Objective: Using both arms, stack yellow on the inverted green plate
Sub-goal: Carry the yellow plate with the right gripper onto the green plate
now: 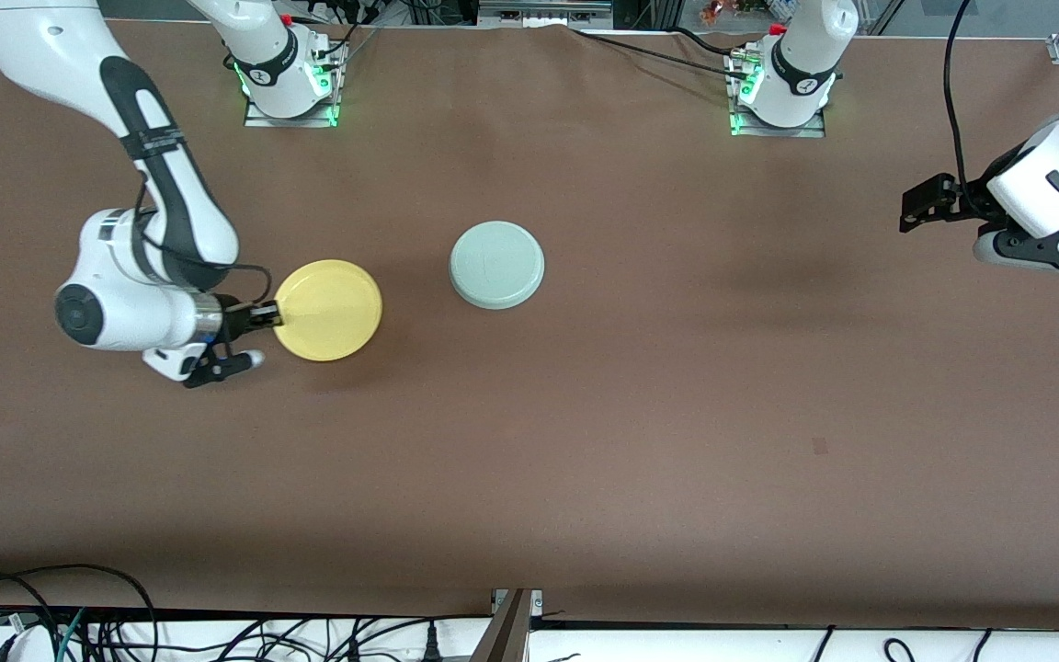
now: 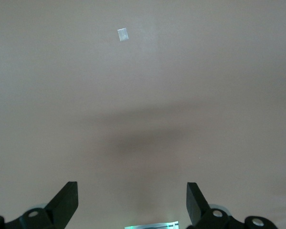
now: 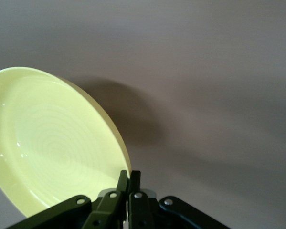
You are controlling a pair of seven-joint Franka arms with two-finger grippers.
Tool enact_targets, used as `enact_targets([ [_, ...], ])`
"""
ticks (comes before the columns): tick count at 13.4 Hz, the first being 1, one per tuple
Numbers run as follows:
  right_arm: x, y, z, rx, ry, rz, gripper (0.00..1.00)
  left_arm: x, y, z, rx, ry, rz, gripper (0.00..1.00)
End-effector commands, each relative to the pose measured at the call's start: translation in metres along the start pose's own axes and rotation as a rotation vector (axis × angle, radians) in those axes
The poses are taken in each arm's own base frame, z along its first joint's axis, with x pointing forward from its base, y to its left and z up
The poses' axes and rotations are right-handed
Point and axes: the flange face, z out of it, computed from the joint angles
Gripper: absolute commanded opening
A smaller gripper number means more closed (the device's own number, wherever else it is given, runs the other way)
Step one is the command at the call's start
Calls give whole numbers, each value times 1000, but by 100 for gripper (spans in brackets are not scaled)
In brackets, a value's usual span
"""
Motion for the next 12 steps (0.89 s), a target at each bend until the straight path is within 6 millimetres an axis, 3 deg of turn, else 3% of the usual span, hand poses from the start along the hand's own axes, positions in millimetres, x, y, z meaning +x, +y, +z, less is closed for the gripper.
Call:
enact_targets([
  [1, 1, -85, -1, 19, -12, 16, 0, 16, -1, -9, -8, 14, 1, 100],
  [4, -6, -193, 32, -17, -63, 19, 0, 15, -2, -9, -5, 14, 2, 100],
  [5, -9, -212, 39, -25, -70, -3, 0, 15, -3, -9, -5, 12, 4, 100],
  [8, -14, -246, 70, -40, -68, -73, 0, 16, -2, -8, -5, 11, 5, 100],
  [12, -10, -243, 93, -33, -12, -77, 0, 17, -2, -7, -5, 9, 7, 100],
])
